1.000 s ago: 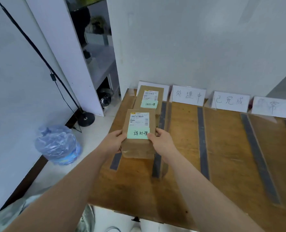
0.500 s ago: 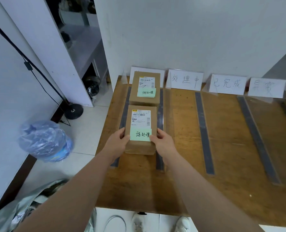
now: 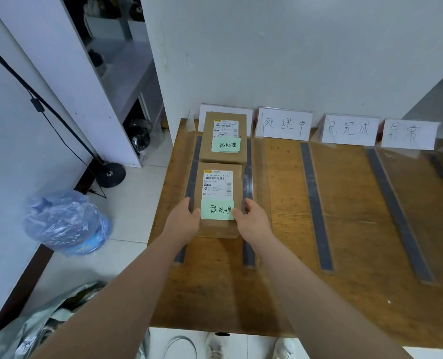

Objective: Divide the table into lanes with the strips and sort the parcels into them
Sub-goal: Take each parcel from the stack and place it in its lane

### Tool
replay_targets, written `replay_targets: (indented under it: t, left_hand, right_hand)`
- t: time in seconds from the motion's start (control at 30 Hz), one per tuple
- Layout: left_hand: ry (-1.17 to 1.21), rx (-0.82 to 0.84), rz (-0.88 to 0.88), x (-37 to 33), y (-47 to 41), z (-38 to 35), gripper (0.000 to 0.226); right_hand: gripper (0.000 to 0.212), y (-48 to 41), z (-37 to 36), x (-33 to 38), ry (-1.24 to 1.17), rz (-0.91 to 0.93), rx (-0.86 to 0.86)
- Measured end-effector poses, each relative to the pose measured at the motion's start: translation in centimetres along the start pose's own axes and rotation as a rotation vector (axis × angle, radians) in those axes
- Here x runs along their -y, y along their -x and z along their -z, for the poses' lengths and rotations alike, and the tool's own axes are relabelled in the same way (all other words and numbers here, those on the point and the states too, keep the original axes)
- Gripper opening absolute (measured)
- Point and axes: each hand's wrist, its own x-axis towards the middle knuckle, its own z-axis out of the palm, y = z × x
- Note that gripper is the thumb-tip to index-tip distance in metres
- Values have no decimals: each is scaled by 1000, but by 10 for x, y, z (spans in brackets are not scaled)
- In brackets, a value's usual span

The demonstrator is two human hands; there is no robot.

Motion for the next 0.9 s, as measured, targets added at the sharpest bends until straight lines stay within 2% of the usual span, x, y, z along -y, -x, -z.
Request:
replay_targets:
  t: [0.13, 0.23, 0.33, 0.63, 0.9]
  left_hand:
    - [-136, -128, -227, -32, 10, 16, 29]
    - [-267, -202, -370, -66, 32, 29, 38]
    - [-384, -266, -511, -104, 56, 29, 38]
    - [-546, -200, -803, -209, 114, -37, 43]
    - [-544, -95, -1018, -304, 179, -151, 44]
  right_hand:
    - [44, 18, 27, 27, 208, 165, -7]
    - [52, 31, 61, 40, 413, 287, -87]
    - [54, 46, 102, 44, 540, 332, -160]
    - [50, 104, 231, 8, 612, 269, -466]
    - [48, 167, 365, -69, 573, 167, -703]
